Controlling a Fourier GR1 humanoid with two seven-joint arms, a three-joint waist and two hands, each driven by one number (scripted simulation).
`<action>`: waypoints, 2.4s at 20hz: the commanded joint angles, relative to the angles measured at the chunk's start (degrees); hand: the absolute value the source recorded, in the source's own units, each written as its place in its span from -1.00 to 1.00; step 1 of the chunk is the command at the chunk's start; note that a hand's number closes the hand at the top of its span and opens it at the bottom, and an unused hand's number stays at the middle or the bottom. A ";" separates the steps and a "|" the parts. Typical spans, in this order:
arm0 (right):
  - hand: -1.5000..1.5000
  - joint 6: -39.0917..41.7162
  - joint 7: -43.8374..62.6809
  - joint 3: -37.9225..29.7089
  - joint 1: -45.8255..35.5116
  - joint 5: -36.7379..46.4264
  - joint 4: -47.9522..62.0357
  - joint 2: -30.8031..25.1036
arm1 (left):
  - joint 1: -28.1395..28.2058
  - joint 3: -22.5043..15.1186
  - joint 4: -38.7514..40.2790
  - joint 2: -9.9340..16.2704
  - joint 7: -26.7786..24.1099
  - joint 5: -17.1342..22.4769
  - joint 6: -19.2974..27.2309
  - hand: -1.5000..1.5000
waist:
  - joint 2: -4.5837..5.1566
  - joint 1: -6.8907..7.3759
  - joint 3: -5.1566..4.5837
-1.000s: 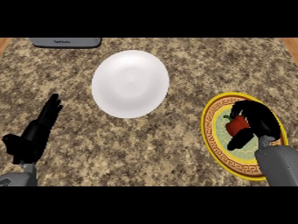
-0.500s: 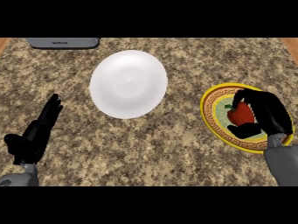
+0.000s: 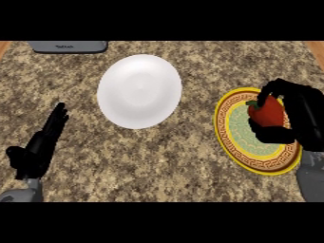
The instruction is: Pick the bell pepper from the plate and place it in the plate
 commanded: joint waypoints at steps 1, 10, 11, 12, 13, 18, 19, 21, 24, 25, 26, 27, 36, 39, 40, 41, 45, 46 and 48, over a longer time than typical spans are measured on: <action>1.00 4.21 2.35 -1.46 -4.95 -1.22 -4.21 -0.47 | -2.30 0.36 -2.26 0.10 4.21 0.36 -0.18 0.00 | 0.08 0.30 0.02; 1.00 3.91 12.49 7.74 -18.00 6.29 3.75 11.86 | -2.44 0.40 3.70 -2.16 -2.26 -2.44 0.78 0.00 | 0.20 0.55 -0.01; 1.00 3.43 10.26 4.97 -21.37 4.77 9.04 11.41 | -1.68 1.94 1.33 -0.07 -0.44 0.08 -2.14 0.00 | 0.21 0.79 0.01; 1.00 3.94 7.27 2.06 -23.67 1.95 12.67 10.05 | 2.89 -0.20 -4.92 -0.79 1.42 -1.07 -1.31 0.00 | 0.19 1.21 0.04; 1.00 2.50 10.79 7.16 -24.84 5.59 13.88 14.64 | -3.73 2.14 5.04 -0.30 -1.88 -0.52 -1.86 0.00 | 0.36 0.88 -0.02; 1.00 -5.67 8.93 7.08 -31.68 1.71 30.49 16.07 | -4.44 0.60 -0.13 -1.33 2.94 -1.32 -0.59 0.00 | 0.45 1.75 0.03; 1.00 -7.64 6.95 7.55 -31.81 0.50 32.78 16.10 | -3.53 1.58 0.58 0.14 2.18 -0.44 -2.49 0.00 | 0.44 1.66 0.03; 1.00 -10.08 10.79 12.30 -33.82 -1.41 34.61 16.14 | 0.29 0.58 -2.46 -1.08 2.23 -1.68 -0.85 0.00 | 0.27 1.77 0.03; 1.00 -17.33 11.93 18.54 -37.00 -4.69 43.00 16.17 | -2.09 -0.23 -2.10 -2.09 3.41 -1.57 -1.10 0.00 | 0.44 2.46 0.03; 1.00 -19.91 12.82 19.48 -38.98 -7.99 45.41 16.18 | -1.86 0.82 -1.21 -0.28 1.76 -0.99 -2.93 0.00 | 0.54 2.86 0.02; 1.00 -21.25 10.83 19.14 -41.23 -8.20 49.89 16.19 | -3.57 2.51 3.49 0.50 -1.02 -0.30 -3.94 0.00 | 0.72 2.69 -0.01; 1.00 -19.74 9.99 16.63 -45.18 -9.99 51.91 16.19 | -1.61 -0.12 3.10 -2.53 -2.71 -2.69 -1.70 0.00 | 0.67 2.54 -0.01; -1.00 -36.63 14.82 23.59 -48.62 -24.62 63.57 16.20 | -4.78 0.58 4.38 -1.71 -0.94 -1.81 -3.19 0.00 | 1.13 4.40 -0.03; -1.00 -36.92 11.48 22.82 -49.73 -29.91 68.20 16.20 | -5.15 -1.58 0.28 -3.14 2.23 -3.44 -1.32 0.00 | 1.38 5.34 0.02; -1.00 -37.46 9.42 20.66 -49.82 -30.48 70.38 16.20 | -3.25 -1.67 -1.12 -3.01 2.41 -2.75 -2.21 0.00 | 1.39 5.31 0.04; -1.00 -38.34 13.31 24.80 -49.87 -33.51 66.53 16.20 | -9.29 0.47 4.50 -2.13 1.00 -3.49 -0.86 0.00 | 1.40 4.92 -0.02; -1.00 -46.70 2.72 21.43 -44.73 -38.23 66.22 16.21 | -5.61 0.89 0.68 0.13 1.95 -1.20 -4.69 0.00 | 1.36 5.19 0.08; -1.00 -47.89 3.91 19.65 -47.42 -40.12 65.76 16.20 | -4.34 -0.09 1.84 -2.18 0.26 -2.26 -2.87 0.00 | 1.43 5.42 0.06; -1.00 -47.91 -1.21 16.24 -45.89 -43.64 62.94 16.20 | -7.69 1.52 2.27 -0.85 2.95 -1.46 -2.85 0.00 | 1.18 3.63 0.11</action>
